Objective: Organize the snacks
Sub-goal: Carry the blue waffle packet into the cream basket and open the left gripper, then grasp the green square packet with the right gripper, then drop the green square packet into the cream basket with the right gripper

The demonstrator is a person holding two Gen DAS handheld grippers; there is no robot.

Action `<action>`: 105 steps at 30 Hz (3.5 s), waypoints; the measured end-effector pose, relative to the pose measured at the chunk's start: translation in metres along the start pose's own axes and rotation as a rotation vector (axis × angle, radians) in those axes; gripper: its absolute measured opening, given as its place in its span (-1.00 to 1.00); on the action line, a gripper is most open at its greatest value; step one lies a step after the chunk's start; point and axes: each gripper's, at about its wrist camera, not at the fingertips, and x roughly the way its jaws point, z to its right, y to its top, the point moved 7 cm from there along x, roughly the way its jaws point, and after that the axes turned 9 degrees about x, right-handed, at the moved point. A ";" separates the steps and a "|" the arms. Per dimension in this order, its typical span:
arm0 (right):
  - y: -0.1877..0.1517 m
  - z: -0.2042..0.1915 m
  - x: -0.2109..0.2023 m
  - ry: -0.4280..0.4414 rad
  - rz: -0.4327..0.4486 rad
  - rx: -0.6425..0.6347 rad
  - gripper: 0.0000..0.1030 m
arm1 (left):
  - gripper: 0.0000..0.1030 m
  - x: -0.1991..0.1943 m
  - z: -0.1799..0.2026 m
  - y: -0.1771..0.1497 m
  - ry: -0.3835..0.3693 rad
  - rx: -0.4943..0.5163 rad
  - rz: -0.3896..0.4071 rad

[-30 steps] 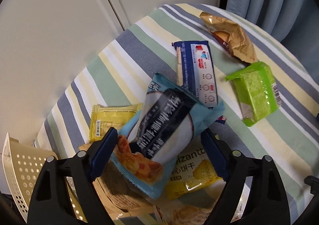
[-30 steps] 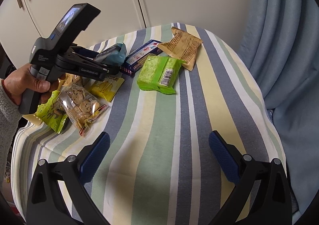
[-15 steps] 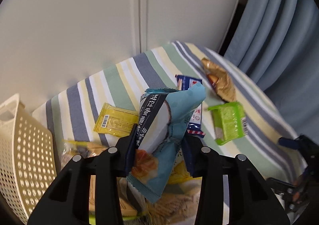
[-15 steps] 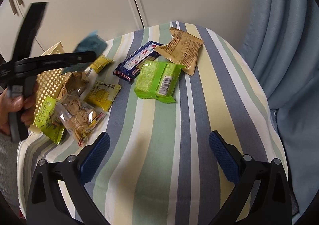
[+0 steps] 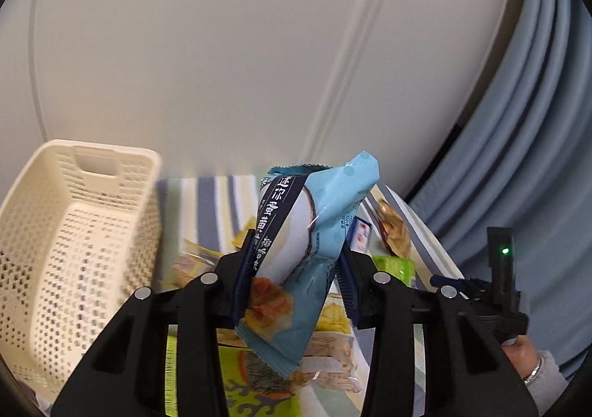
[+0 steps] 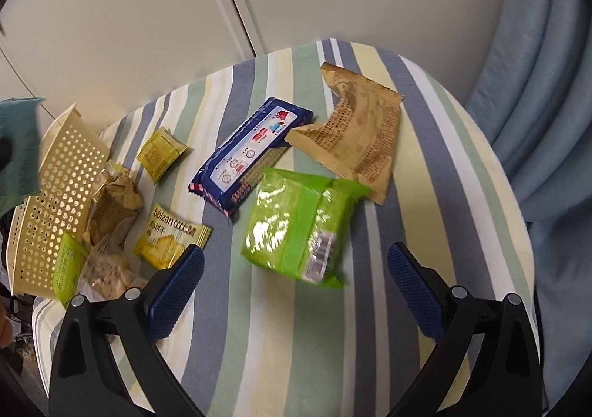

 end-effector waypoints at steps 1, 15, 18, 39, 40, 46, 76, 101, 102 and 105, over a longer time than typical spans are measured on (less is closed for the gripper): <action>0.003 -0.002 0.004 -0.011 0.000 -0.002 0.91 | -0.20 -0.008 -0.008 0.003 0.021 -0.013 0.016; 0.014 -0.009 0.034 -0.095 -0.026 0.007 0.63 | -0.20 -0.079 -0.123 -0.002 0.304 -0.194 0.127; 0.013 -0.008 0.037 -0.115 -0.034 0.005 0.54 | -0.20 -0.079 -0.134 -0.006 0.319 -0.218 0.125; -0.004 -0.022 0.006 -0.130 -0.002 -0.028 0.24 | 0.94 -0.136 -0.159 -0.005 0.500 -0.246 0.214; -0.003 -0.029 -0.001 -0.116 0.010 -0.034 0.24 | 0.94 -0.139 -0.161 -0.005 0.520 -0.246 0.218; 0.011 -0.103 -0.044 0.008 0.097 -0.131 0.20 | 0.95 -0.156 -0.168 -0.004 0.595 -0.241 0.236; 0.038 -0.229 0.076 0.050 -0.158 -0.157 0.69 | 0.95 -0.194 -0.202 -0.015 0.597 -0.340 0.321; 0.042 -0.291 -0.017 0.167 0.036 -0.250 0.27 | 0.95 -0.168 -0.204 -0.019 0.540 -0.318 0.248; 0.041 -0.301 -0.025 0.189 0.046 -0.268 0.27 | 0.95 -0.168 -0.205 -0.020 0.541 -0.321 0.242; 0.033 -0.340 -0.033 0.248 0.040 -0.329 0.27 | 0.95 -0.172 -0.209 -0.021 0.547 -0.337 0.253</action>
